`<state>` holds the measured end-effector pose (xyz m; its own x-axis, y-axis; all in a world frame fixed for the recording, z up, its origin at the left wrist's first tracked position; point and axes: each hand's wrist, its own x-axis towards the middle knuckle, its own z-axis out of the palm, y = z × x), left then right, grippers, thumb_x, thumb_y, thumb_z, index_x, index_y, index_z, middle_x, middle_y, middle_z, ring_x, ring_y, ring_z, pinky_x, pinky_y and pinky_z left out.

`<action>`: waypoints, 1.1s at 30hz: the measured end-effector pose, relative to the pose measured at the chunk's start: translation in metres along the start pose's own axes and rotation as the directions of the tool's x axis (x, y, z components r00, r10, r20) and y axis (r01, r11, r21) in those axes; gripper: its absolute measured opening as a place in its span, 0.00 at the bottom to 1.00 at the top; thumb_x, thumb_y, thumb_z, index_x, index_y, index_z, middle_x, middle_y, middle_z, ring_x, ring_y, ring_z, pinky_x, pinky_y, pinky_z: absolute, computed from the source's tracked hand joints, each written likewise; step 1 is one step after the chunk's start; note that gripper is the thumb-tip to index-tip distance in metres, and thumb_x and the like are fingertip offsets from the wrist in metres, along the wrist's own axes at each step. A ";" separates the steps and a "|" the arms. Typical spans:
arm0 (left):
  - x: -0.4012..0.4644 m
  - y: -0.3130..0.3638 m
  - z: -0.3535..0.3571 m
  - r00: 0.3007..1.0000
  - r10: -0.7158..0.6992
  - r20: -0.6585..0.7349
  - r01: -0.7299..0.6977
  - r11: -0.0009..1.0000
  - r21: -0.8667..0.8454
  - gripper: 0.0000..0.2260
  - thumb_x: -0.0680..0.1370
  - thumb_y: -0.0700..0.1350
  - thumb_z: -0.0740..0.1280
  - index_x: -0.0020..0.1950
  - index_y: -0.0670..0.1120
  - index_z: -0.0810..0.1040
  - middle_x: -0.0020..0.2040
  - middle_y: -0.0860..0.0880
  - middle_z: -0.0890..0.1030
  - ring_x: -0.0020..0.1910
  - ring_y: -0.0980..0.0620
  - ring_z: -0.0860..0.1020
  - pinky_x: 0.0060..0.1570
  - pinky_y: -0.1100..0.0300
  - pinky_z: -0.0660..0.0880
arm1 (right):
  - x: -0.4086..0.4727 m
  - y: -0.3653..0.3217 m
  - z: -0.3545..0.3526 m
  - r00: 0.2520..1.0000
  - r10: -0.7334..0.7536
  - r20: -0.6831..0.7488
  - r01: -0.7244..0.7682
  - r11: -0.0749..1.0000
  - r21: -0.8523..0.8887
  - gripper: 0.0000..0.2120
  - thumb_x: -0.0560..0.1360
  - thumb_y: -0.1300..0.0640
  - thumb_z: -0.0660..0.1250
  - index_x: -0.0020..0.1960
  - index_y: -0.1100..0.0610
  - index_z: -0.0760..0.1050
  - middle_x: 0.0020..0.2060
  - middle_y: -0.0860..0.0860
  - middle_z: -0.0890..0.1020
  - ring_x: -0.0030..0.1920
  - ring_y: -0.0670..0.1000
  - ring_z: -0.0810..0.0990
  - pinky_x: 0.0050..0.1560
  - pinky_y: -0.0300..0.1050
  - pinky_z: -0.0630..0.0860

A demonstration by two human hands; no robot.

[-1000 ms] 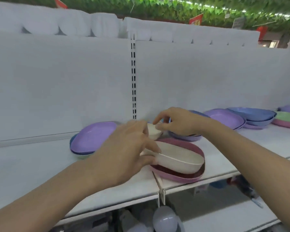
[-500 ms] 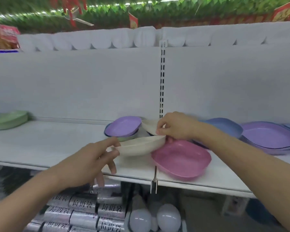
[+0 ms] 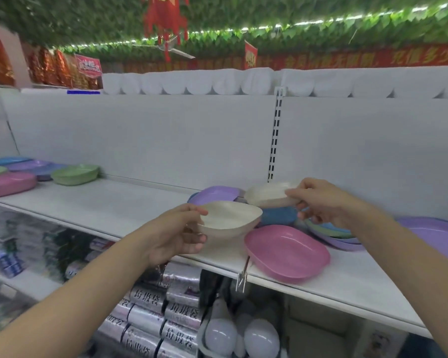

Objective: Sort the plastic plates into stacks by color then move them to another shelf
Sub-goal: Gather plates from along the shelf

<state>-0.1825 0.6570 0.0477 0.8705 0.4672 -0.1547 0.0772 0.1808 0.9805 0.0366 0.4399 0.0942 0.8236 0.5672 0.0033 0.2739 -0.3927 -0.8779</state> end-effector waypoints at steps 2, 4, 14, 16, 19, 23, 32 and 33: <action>-0.006 0.003 -0.003 0.999 0.006 0.045 -0.005 1.000 -0.023 0.10 0.78 0.36 0.63 0.57 0.45 0.78 0.44 0.42 0.76 0.36 0.46 0.79 0.31 0.58 0.77 | -0.007 0.001 -0.003 0.999 -0.004 0.043 -0.001 0.995 0.105 0.09 0.81 0.59 0.67 0.47 0.55 0.67 0.39 0.56 0.75 0.27 0.50 0.79 0.26 0.40 0.65; -0.012 0.004 -0.008 0.998 0.003 0.069 0.000 0.999 -0.048 0.13 0.72 0.38 0.66 0.55 0.43 0.80 0.48 0.40 0.75 0.38 0.46 0.79 0.32 0.56 0.78 | -0.011 0.004 -0.006 0.995 -0.018 0.095 0.000 0.983 0.185 0.11 0.80 0.66 0.64 0.45 0.54 0.66 0.38 0.55 0.75 0.31 0.50 0.80 0.27 0.40 0.67; -0.042 -0.001 -0.032 1.000 0.000 0.020 0.002 0.994 -0.109 0.19 0.76 0.32 0.57 0.59 0.37 0.84 0.65 0.38 0.79 0.47 0.42 0.81 0.38 0.52 0.82 | -0.022 0.002 0.029 0.948 0.011 0.319 -0.100 0.960 0.263 0.20 0.75 0.69 0.56 0.59 0.63 0.82 0.46 0.56 0.75 0.33 0.50 0.74 0.27 0.40 0.70; -0.049 0.001 -0.046 1.000 0.013 0.025 -0.010 0.993 -0.118 0.19 0.74 0.32 0.58 0.59 0.38 0.84 0.67 0.38 0.78 0.50 0.40 0.81 0.42 0.50 0.83 | -0.020 -0.007 0.039 0.950 -0.011 0.313 -0.074 0.964 0.257 0.15 0.78 0.67 0.60 0.59 0.62 0.82 0.47 0.57 0.77 0.34 0.51 0.77 0.28 0.40 0.72; -0.063 0.002 -0.071 0.998 0.032 0.051 -0.024 0.990 -0.141 0.23 0.65 0.39 0.74 0.60 0.38 0.84 0.65 0.39 0.80 0.52 0.40 0.82 0.42 0.52 0.84 | -0.018 -0.021 0.055 0.945 -0.055 0.324 -0.025 0.972 0.236 0.11 0.80 0.65 0.64 0.61 0.61 0.79 0.47 0.60 0.81 0.40 0.54 0.83 0.31 0.42 0.77; -0.079 -0.006 -0.130 0.998 0.042 -0.056 -0.058 0.948 -0.314 0.15 0.79 0.36 0.64 0.65 0.37 0.80 0.65 0.37 0.80 0.57 0.40 0.83 0.43 0.54 0.84 | -0.016 -0.049 0.097 0.925 -0.097 0.367 0.003 0.969 0.248 0.10 0.79 0.63 0.68 0.60 0.60 0.78 0.48 0.59 0.82 0.43 0.55 0.85 0.33 0.43 0.79; -0.155 -0.028 -0.302 0.949 0.049 -0.311 -0.184 0.888 -0.421 0.25 0.76 0.39 0.71 0.71 0.40 0.71 0.65 0.33 0.79 0.58 0.38 0.83 0.35 0.59 0.84 | -0.031 -0.135 0.291 0.842 -0.235 0.485 0.119 0.959 0.258 0.07 0.80 0.64 0.69 0.55 0.57 0.74 0.46 0.59 0.80 0.43 0.56 0.84 0.34 0.45 0.77; -0.167 -0.026 -0.322 0.944 0.052 -0.327 -0.188 0.897 -0.400 0.24 0.75 0.41 0.72 0.70 0.43 0.72 0.63 0.34 0.80 0.55 0.40 0.84 0.31 0.61 0.82 | -0.035 -0.146 0.318 0.833 -0.250 0.493 0.134 0.957 0.258 0.06 0.80 0.64 0.68 0.55 0.57 0.74 0.46 0.59 0.80 0.42 0.55 0.84 0.34 0.45 0.76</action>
<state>-0.4865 0.8527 0.0088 0.6668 0.7330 -0.1346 -0.2890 0.4209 0.8598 -0.1903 0.7072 0.0700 0.3730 0.9277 -0.0144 0.2446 -0.1133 -0.9630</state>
